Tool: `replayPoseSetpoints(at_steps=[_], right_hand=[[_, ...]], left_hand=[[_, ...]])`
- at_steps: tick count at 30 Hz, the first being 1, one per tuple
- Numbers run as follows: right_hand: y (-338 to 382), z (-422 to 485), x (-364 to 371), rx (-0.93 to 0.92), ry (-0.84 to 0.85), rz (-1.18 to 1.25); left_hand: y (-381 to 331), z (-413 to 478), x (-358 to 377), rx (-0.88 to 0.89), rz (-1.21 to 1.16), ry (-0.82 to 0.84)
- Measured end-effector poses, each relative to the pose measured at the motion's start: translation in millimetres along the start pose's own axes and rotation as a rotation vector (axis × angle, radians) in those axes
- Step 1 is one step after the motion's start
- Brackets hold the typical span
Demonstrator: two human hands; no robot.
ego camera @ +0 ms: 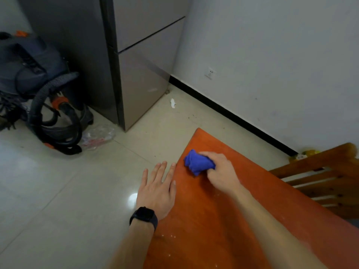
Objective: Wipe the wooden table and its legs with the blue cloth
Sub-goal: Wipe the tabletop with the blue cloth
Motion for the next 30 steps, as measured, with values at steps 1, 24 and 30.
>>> replayPoseSetpoints(at_steps=[1, 24, 30], right_hand=[[-19, 7, -14, 0.072, -0.099, -0.024], [-49, -107, -14, 0.068, 0.033, 0.194], [-145, -80, -84, 0.491, -0.375, -0.131]], left_hand=[[0, 0, -1, 0.006, 0.010, 0.001], [-36, -10, -13, 0.378, 0.330, 0.119], [-37, -6, -8, 0.413, 0.310, 0.071]])
Point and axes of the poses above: each hand's wrist, its own z-axis towards the middle knuckle, its own x-axis out of the palm, y = z × x, the point moved 6 cm from there along z, towards the middle knuckle, and after that the axes turned 14 degrees about -y, right-handed, at the moved point
